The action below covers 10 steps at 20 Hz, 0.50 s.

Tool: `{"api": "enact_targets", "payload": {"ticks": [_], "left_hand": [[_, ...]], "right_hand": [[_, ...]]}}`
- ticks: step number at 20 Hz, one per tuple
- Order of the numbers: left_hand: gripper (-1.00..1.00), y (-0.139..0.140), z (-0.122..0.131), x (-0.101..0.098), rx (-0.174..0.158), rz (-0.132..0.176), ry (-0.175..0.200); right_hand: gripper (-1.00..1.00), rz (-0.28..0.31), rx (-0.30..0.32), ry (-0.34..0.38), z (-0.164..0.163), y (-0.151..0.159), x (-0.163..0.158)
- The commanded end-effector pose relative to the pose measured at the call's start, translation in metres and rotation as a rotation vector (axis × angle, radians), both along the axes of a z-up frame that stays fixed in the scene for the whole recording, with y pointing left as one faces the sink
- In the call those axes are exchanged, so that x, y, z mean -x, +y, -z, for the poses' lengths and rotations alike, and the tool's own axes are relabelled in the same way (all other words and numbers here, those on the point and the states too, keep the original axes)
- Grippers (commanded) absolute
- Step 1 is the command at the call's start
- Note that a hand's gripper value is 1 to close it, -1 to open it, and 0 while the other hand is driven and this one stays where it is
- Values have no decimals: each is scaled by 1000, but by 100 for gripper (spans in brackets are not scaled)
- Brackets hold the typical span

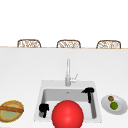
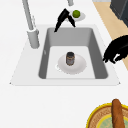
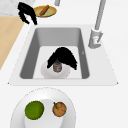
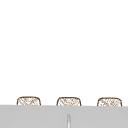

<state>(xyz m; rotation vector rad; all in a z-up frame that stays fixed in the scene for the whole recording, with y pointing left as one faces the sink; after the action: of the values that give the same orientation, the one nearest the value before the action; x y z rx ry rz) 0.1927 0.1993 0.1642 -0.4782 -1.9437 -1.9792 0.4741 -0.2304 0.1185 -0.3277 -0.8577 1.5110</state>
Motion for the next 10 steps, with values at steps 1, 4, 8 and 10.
{"api": "enact_targets", "payload": {"ticks": [1, 4, 8, 10], "left_hand": [[0, 0, 0, 0, 0, 0, 0], [0, 0, 0, 0, 0, 0, 0], [0, 0, 0, 0, 0, 0, 0], [0, 0, 0, 0, 0, 0, 0]], "right_hand": [[-100, 0, -8, 0, -9, -30, 7], [-100, 15, -4, -2, -16, -51, 14], [-100, 20, 39, -54, -24, -74, 29], [-100, 14, 61, -75, -27, -89, 34]]}}
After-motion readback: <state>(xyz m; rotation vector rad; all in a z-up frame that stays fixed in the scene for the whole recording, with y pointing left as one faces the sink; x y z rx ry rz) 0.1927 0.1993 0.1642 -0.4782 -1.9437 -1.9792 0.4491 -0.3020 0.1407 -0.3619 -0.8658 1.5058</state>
